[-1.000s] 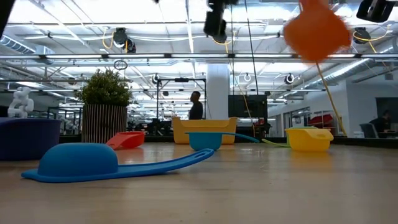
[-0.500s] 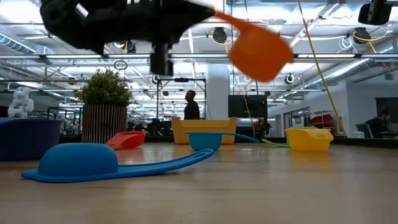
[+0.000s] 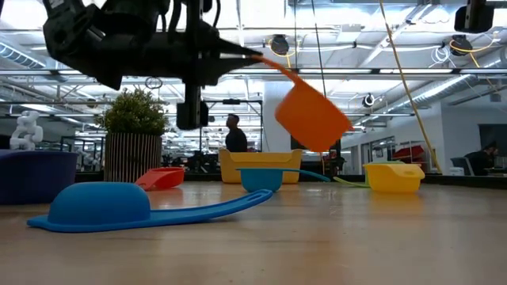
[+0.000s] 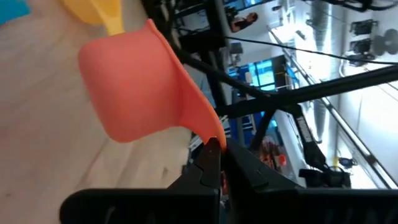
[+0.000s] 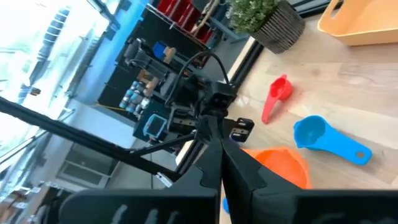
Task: Nest measuring cups in basket
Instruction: Move the orange measuring cup to the center of the table
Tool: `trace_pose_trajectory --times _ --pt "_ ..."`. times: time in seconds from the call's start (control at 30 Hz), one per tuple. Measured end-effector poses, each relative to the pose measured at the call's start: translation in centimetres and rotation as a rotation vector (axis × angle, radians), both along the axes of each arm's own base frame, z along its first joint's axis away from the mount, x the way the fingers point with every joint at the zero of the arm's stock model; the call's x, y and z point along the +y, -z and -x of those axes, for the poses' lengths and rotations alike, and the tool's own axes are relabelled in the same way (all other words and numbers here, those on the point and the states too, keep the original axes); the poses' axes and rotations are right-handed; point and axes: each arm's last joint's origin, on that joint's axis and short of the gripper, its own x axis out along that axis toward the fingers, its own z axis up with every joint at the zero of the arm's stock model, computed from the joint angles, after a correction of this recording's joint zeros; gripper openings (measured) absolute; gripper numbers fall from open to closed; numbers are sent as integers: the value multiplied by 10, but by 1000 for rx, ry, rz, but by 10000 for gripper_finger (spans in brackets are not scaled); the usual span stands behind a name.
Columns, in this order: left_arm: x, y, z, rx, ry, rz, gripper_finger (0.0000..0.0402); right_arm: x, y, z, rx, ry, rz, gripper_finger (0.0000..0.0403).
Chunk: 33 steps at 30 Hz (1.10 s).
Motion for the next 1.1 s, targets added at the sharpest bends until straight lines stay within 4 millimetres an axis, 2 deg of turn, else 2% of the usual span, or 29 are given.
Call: trace_pose_trajectory --times 0.27,0.63,1.1 --pt "-2 12 -2 39 9 11 6 2 4 -12 23 51 7 0" --pt "-2 24 -5 73 -2 16 5 -4 6 -17 33 111 17 0" --pt "-3 19 -6 27 -11 27 7 -9 6 -20 42 146 43 0"
